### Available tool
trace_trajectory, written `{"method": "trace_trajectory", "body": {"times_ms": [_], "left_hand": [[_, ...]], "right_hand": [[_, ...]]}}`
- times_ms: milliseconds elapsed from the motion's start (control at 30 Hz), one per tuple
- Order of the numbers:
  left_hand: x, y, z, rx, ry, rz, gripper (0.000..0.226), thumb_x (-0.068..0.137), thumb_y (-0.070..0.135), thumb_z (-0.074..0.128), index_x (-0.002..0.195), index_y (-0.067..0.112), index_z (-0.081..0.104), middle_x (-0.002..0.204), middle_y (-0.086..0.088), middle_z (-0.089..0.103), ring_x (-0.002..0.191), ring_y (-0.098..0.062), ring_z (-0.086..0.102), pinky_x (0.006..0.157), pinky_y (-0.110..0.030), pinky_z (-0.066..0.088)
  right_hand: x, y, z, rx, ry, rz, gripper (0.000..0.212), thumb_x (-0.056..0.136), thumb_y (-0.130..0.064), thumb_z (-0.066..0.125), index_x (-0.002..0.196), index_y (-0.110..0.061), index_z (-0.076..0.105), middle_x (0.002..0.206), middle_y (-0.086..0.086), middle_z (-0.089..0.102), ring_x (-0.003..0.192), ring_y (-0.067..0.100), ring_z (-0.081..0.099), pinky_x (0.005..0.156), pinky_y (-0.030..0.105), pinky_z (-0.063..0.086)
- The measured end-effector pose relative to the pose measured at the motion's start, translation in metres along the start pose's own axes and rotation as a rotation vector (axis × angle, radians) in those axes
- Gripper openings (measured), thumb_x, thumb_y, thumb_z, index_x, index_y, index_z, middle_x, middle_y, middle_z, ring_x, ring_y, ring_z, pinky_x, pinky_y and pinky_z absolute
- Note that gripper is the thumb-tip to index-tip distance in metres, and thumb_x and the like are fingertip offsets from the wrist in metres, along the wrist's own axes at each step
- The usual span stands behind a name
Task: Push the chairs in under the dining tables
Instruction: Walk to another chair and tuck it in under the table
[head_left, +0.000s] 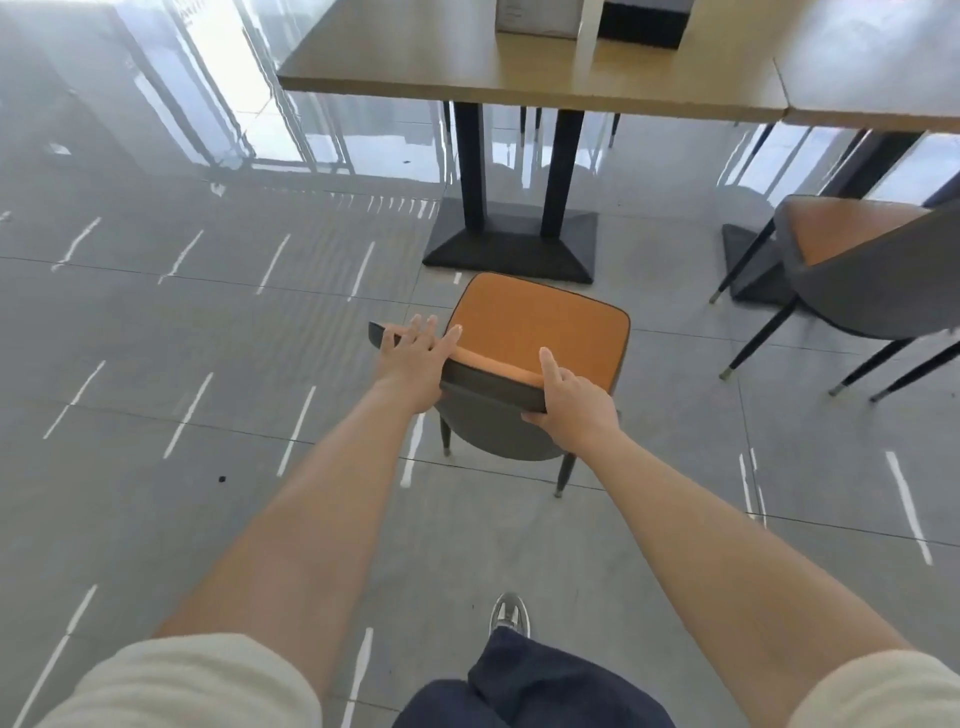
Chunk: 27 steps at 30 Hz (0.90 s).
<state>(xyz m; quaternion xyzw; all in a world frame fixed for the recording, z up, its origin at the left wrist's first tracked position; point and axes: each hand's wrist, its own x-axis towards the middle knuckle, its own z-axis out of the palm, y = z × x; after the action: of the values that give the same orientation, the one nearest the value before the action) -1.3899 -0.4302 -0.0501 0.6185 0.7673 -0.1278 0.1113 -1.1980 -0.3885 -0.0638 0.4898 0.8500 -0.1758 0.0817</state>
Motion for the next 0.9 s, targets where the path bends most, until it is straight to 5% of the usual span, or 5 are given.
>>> {"method": "trace_trajectory", "body": {"times_ms": [200,900], "left_hand": [[0.035,-0.018,-0.005,0.047,-0.020,0.124,0.044,0.085,0.033,0.062,0.126,0.024,0.048,0.128,-0.004,0.057,0.124,-0.026,0.047,0.108,-0.046,0.032],[0.205,-0.065,-0.052,-0.063,0.010,0.345,0.025,0.086,0.032,0.056,0.110,0.024,0.055,0.104,0.000,0.065,0.093,-0.022,0.062,0.081,-0.036,0.050]], "right_hand": [[0.020,-0.003,-0.003,-0.070,-0.034,-0.055,0.042,0.092,-0.029,0.056,0.128,-0.015,0.041,0.113,0.010,0.062,0.096,0.033,0.063,0.075,0.040,0.053],[0.192,0.026,-0.075,-0.062,-0.046,-0.037,0.037,0.093,-0.024,0.054,0.129,-0.023,0.045,0.119,0.006,0.060,0.104,0.028,0.060,0.082,0.037,0.049]]}}
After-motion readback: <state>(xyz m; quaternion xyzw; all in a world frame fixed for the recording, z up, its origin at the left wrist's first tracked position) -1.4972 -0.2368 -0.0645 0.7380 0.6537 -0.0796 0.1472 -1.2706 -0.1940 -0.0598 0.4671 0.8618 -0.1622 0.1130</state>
